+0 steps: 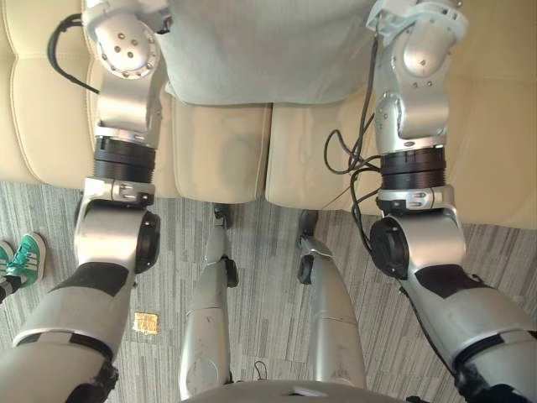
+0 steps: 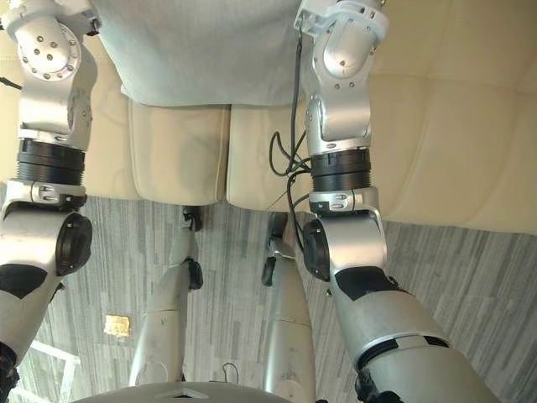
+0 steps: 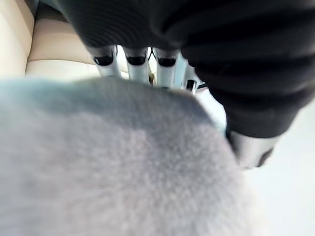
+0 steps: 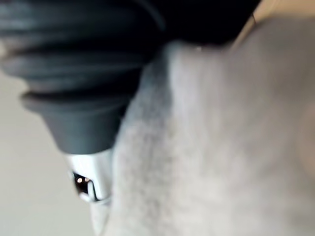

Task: Pick up cushions and gather them together orderly.

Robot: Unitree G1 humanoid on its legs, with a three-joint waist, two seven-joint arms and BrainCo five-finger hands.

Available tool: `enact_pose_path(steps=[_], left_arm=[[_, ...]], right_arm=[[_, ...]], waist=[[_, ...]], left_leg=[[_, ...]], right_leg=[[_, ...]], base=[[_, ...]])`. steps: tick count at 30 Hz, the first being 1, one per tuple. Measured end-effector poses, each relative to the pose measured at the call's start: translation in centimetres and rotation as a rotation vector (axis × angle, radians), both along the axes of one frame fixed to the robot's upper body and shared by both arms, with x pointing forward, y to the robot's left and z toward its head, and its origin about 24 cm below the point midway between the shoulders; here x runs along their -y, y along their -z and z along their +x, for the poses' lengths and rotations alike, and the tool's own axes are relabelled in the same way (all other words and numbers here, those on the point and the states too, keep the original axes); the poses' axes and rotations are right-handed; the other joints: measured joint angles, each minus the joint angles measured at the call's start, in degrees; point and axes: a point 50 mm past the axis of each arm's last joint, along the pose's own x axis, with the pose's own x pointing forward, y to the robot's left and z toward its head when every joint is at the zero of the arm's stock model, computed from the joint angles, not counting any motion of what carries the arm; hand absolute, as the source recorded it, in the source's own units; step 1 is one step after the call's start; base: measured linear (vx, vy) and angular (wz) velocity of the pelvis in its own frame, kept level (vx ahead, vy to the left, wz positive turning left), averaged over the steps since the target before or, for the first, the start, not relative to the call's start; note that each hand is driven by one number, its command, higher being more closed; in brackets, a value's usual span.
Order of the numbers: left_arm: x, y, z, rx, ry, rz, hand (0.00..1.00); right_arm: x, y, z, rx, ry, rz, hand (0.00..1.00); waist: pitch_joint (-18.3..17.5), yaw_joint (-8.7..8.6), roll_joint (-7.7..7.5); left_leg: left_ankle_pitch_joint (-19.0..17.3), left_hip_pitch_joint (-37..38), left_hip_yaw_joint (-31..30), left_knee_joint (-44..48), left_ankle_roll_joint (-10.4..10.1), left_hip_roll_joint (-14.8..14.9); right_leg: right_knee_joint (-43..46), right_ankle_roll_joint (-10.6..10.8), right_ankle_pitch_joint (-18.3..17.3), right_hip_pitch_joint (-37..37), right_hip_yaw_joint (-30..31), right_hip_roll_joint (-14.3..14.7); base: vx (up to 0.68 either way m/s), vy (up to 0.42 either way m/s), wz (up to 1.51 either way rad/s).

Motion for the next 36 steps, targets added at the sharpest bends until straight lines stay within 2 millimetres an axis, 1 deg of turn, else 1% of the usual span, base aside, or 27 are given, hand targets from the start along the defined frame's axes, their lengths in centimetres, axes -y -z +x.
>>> enact_pose_path(steps=[1,2,3,6,7,9,11,13,14,15,17,18,19,20,21,22,23,24,25,26,27,28,30,31,33,34,36], left_arm=[[-0.5,-0.3,-0.1,0.004,-0.005,0.013,0.0],[-0.8,-0.4,-0.2,0.003,-0.008,0.016,0.0],[-1.1,-0.5,-0.2,0.003,-0.014,0.021,0.0],[-2.7,-1.0,-0.5,0.007,-0.04,0.051,0.0],[-3.8,-1.1,-0.5,-0.007,-0.057,0.054,0.0],[-4.4,-0.9,-0.4,-0.02,-0.054,0.035,0.0],[-6.2,-0.2,-0.6,-0.038,-0.072,0.017,0.0],[-7.6,0.6,-0.8,-0.053,-0.083,-0.007,0.0],[-9.2,2.0,-1.0,-0.075,-0.099,-0.04,0.0],[-9.7,2.7,-1.1,-0.083,-0.106,-0.049,0.0],[-11.6,6.8,-1.8,-0.156,-0.134,-0.062,0.0],[-12.2,8.7,-2.0,-0.201,-0.139,-0.059,0.0],[-12.4,9.9,-2.3,-0.224,-0.139,-0.064,0.0],[-12.6,12.1,-2.6,-0.272,-0.133,-0.074,0.0],[-12.6,16.1,-3.4,-0.356,-0.118,-0.091,0.0],[-12.5,17.7,-4.0,-0.391,-0.112,-0.102,0.0],[-11.9,21.7,-5.2,-0.485,-0.087,-0.13,0.0],[-11.5,24.8,-6.3,-0.566,-0.071,-0.163,0.0],[-11.2,27.1,-7.1,-0.631,-0.063,-0.193,0.0],[-10.5,31.0,-8.8,-0.754,-0.045,-0.242,0.0],[-10.3,32.5,-9.5,-0.803,-0.037,-0.261,0.0],[-9.7,35.9,-11.3,-0.926,-0.026,-0.299,0.0],[-9.0,39.7,-13.9,-1.084,-0.014,-0.342,0.0],[-8.0,43.6,-16.9,-1.242,-0.002,-0.424,0.0],[-7.4,45.3,-18.4,-1.327,0.0,-0.447,0.0],[-6.5,47.4,-20.1,-1.434,0.005,-0.491,0.0],[-5.2,50.0,-22.7,-1.585,0.016,-0.541,0.0]], right_arm=[[0.7,-0.5,-0.1,0.005,0.008,-0.001,0.0],[1.3,-0.7,-0.2,0.009,0.017,-0.004,0.0],[1.6,-0.8,-0.2,0.011,0.019,-0.003,0.0],[3.8,-1.6,-0.9,0.032,0.052,0.002,0.0],[5.0,-1.8,-1.2,0.037,0.068,-0.002,0.0],[5.6,-1.7,-1.3,0.033,0.075,-0.003,0.0],[7.1,-2.1,-1.9,0.044,0.107,-0.004,0.0],[8.0,-1.8,-2.3,0.052,0.133,-0.015,0.0],[9.1,-0.7,-3.0,0.06,0.157,-0.011,0.0],[9.6,-0.1,-3.2,0.059,0.161,-0.002,0.0],[11.9,3.7,-3.9,-0.005,0.219,0.014,0.0],[12.6,5.8,-3.9,-0.06,0.236,0.003,0.0],[12.8,7.0,-3.9,-0.097,0.241,-0.007,0.0],[13.2,9.1,-3.9,-0.158,0.242,-0.021,0.0],[13.0,12.7,-4.2,-0.254,0.22,-0.049,0.0],[12.8,14.0,-4.5,-0.286,0.206,-0.053,0.0],[12.3,17.1,-5.4,-0.369,0.187,-0.087,0.0],[12.0,19.6,-6.0,-0.439,0.17,-0.096,0.0],[11.8,21.5,-6.5,-0.5,0.163,-0.097,0.0],[11.6,24.8,-7.5,-0.611,0.149,-0.089,0.0],[11.4,26.1,-8.0,-0.656,0.144,-0.085,0.0],[10.8,29.3,-9.2,-0.764,0.118,-0.055,0.0],[9.2,32.9,-10.7,-0.892,0.061,-0.039,0.0],[7.4,37.1,-12.3,-1.061,-0.011,-0.033,0.0],[6.7,39.1,-13.0,-1.145,-0.041,-0.026,0.0],[5.8,41.5,-14.0,-1.252,-0.075,-0.008,0.0],[4.8,44.6,-15.4,-1.4,-0.114,0.001,0.0]], waist=[[1.62,-0.38,-0.07],[2.18,-0.73,-0.08],[2.18,-0.87,-0.08],[2.19,-1.42,-0.09],[2.2,-1.73,-0.12],[2.2,-1.85,-0.13],[2.17,-2.13,-0.14],[2.14,-2.11,-0.2],[2.13,-2.14,-0.21],[2.12,-2.29,-0.21],[2.12,-2.55,-0.21],[2.12,-2.7,-0.21],[2.12,-2.83,-0.21],[2.12,-2.95,-0.21],[1.98,-3.1,-0.23],[1.95,-3.21,-0.23],[1.64,-3.41,-0.26],[0.55,-3.45,-0.17],[-0.52,-3.58,-0.23],[-2.55,-3.62,-0.29],[-3.22,-3.66,-0.42],[-4.08,-3.3,-1.06],[-5.88,-3.08,-1.57],[-9.22,-2.96,-1.7],[-10.06,-2.65,-1.68],[-11.58,-2.46,-1.62],[-13.73,-2.36,-1.64]], left_leg=[[0.0,1.46,-0.01,0.0,0.0,0.05],[0.02,2.11,-0.03,0.0,0.02,0.1],[0.02,2.17,-0.04,-0.01,0.02,0.12],[-0.03,2.73,0.03,-0.01,-0.01,0.05],[-0.74,3.86,0.09,-0.03,-0.19,0.14],[-1.53,4.7,0.19,-0.03,0.15,0.16],[-2.94,6.57,0.71,-0.06,0.59,0.21],[-3.32,7.68,1.71,-0.06,0.94,0.21],[-3.6,8.82,2.19,-0.05,1.36,0.01],[-3.57,9.23,2.36,-0.04,1.36,-0.1],[-3.43,11.58,3.02,-0.03,1.88,-0.52],[-3.44,12.73,3.04,-0.02,1.88,-0.54],[-3.44,13.43,3.04,-0.02,1.88,-0.54],[-3.47,14.8,3.02,-0.02,1.9,-0.52],[-3.89,17.24,2.8,-0.04,2.02,-0.45],[-4.06,18.23,2.78,-0.04,2.0,-0.38],[-4.37,20.23,2.67,-0.04,2.09,-0.37],[-5.24,21.29,2.6,-0.04,1.79,-0.17],[-5.84,21.86,2.51,-0.05,1.68,-0.04],[-6.81,22.85,2.12,-0.04,1.52,0.12],[-7.04,23.42,2.04,-0.04,1.48,0.09],[-8.28,25.95,2.4,-0.04,1.35,-0.05],[-9.63,28.78,3.13,-0.04,1.03,-0.16],[-10.38,30.66,3.29,-0.04,0.93,-0.11],[-10.73,32.09,3.51,-0.04,0.93,-0.11],[-11.25,33.58,3.92,-0.04,1.0,-0.12],[-12.07,35.67,4.74,-0.04,0.91,-0.13]], right_leg=[[0.38,-0.27,-0.19,1.36,-0.18,-0.01],[0.43,-0.33,-0.23,2.01,-0.38,0.0],[0.49,-0.44,-0.3,2.05,-0.42,0.0],[1.12,-0.49,-0.31,2.15,-0.11,-0.07],[1.24,-0.5,-0.28,3.13,-0.03,0.03],[1.23,-0.49,-0.28,3.9,0.01,0.1],[0.32,-0.26,0.01,5.8,0.72,0.42],[-0.15,-0.06,0.1,6.76,1.15,0.36],[-0.45,0.18,-0.05,7.75,1.73,0.29],[-0.45,0.33,-0.18,8.12,2.03,0.28],[-0.42,0.73,-0.81,10.27,2.36,-0.01],[-0.43,0.77,-0.87,11.42,2.33,0.0],[-0.45,0.84,-0.93,12.16,2.33,-0.01],[-0.5,0.96,-1.14,13.66,2.33,-0.01],[-1.11,0.93,-1.66,16.39,2.08,0.02],[-1.61,0.89,-1.88,17.69,1.98,0.08],[-2.76,0.83,-2.57,20.33,1.63,0.11],[-3.2,0.82,-2.99,21.59,1.03,0.23],[-3.34,0.78,-3.17,22.27,0.81,0.35],[-4.11,0.75,-3.45,23.64,0.6,0.54],[-4.43,0.75,-3.58,24.34,0.6,0.55],[-4.72,0.87,-4.22,26.75,0.84,0.7],[-5.5,0.95,-4.57,29.64,1.26,0.65],[-7.51,0.96,-4.56,32.21,1.37,0.82],[-8.53,1.03,-4.43,33.81,1.69,0.94],[-9.95,1.11,-4.18,35.92,1.84,0.96],[-12.09,1.35,-3.49,38.38,2.29,1.04]], base=[[-0.05,-0.12,0.03],[-0.05,-0.115,0.03],[-0.05,-0.097,0.01],[-0.05,-0.084,-0.03],[-0.05,-0.073,-0.04],[-0.04,-0.069,-0.04],[-0.03,-0.081,-0.1],[0.01,-0.081,-0.13],[0.03,-0.099,-0.1],[0.06,-0.109,-0.07],[0.07,-0.107,-0.01],[0.08,-0.124,0.01],[0.06,-0.104,0.03],[0.09,-0.158,0.04],[0.07,-0.128,0.02],[0.08,-0.151,0.02],[0.06,-0.112,0.0],[0.06,-0.105,0.02],[0.06,-0.077,0.03],[0.06,-0.041,0.06],[0.07,-0.041,0.02],[0.06,-0.046,-0.06],[0.08,-0.026,-0.12],[0.06,0.012,-0.09],[0.05,0.021,-0.09],[0.04,0.027,-0.12],[0.04,0.027,-0.15]])
